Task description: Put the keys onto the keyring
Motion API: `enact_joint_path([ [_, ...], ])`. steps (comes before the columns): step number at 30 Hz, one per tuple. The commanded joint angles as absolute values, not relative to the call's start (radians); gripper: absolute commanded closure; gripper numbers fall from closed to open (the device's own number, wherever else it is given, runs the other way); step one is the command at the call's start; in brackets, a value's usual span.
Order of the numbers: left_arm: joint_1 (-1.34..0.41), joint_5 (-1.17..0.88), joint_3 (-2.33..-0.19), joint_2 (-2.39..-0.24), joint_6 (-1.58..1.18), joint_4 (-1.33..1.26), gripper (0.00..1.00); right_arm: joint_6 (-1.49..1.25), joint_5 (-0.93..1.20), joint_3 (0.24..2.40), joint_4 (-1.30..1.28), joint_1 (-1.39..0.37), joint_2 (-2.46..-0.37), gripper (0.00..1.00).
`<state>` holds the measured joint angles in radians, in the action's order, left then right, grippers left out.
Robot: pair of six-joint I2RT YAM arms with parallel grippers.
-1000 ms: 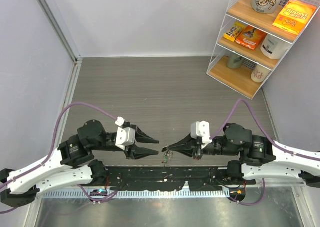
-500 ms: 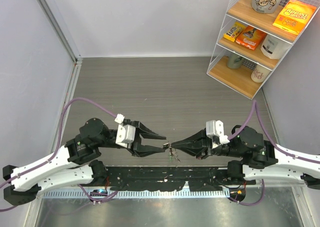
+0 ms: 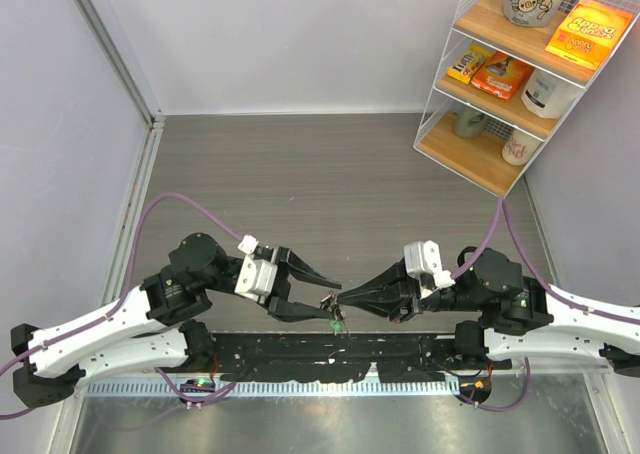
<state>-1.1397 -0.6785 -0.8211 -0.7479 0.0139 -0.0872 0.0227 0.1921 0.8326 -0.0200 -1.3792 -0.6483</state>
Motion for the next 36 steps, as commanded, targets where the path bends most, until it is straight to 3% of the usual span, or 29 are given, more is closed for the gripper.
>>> enact_joint_path([
  [1, -1.144, -0.724, -0.839, -0.746, 0.032, -0.149, 0.49, 0.017, 0.204, 0.897, 0.048, -1.385, -0.643, 0.94],
  [21, -1.144, -0.712, -0.796, -0.706, 0.023, -0.143, 0.53, 0.034, 0.17, 0.93, 0.049, -1.385, -0.641, 0.95],
  [30, -1.143, -0.692, -0.798, -0.706, 0.021, -0.132, 0.67, 0.034, 0.167, 0.939, 0.051, -1.385, -0.647, 0.95],
  [36, -1.144, -0.692, -0.81, -0.719, 0.023, -0.112, 0.82, 0.035, 0.166, 0.939, 0.063, -1.385, -0.647, 0.95],
])
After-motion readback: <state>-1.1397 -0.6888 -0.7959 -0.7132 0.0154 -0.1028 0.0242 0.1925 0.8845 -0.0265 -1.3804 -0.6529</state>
